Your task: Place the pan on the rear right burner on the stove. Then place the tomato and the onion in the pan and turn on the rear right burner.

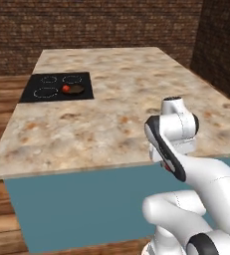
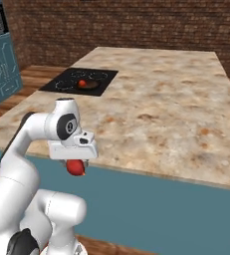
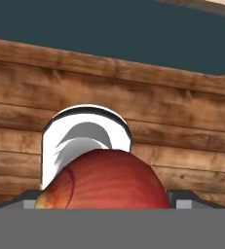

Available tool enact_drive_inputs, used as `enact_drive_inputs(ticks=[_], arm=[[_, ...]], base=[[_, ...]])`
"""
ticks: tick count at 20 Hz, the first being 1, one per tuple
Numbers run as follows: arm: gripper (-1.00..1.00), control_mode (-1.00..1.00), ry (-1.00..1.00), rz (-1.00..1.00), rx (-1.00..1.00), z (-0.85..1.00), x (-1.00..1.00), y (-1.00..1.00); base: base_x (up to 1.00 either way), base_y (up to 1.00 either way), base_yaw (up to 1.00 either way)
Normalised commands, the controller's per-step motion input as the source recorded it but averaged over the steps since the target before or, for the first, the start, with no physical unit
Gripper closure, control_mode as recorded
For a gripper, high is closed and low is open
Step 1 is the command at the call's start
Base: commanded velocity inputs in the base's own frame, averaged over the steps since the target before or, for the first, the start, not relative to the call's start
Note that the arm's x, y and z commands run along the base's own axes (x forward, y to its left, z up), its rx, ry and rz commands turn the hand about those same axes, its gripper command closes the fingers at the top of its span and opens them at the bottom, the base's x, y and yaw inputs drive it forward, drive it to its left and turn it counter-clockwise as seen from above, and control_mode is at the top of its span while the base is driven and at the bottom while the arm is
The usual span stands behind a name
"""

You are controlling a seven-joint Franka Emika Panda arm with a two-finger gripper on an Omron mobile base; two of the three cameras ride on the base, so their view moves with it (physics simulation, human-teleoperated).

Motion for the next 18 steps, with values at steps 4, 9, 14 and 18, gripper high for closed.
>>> enact_drive_inputs(ticks=[4,9,14,18], arm=[[1.00,1.00,0.00,0.00,0.00,0.00,0.00,0.00],[1.00,1.00,0.00,0.00,0.00,0.00,0.00,0.00],[1.00,1.00,0.00,0.00,0.00,0.00,0.00,0.00],[1.00,1.00,0.00,0.00,0.00,0.00,0.00,0.00]], base=[[-0.12,0.93,0.00],[0.00,1.00,0.00],[0.00,1.00,0.00],[0.00,1.00,0.00]])
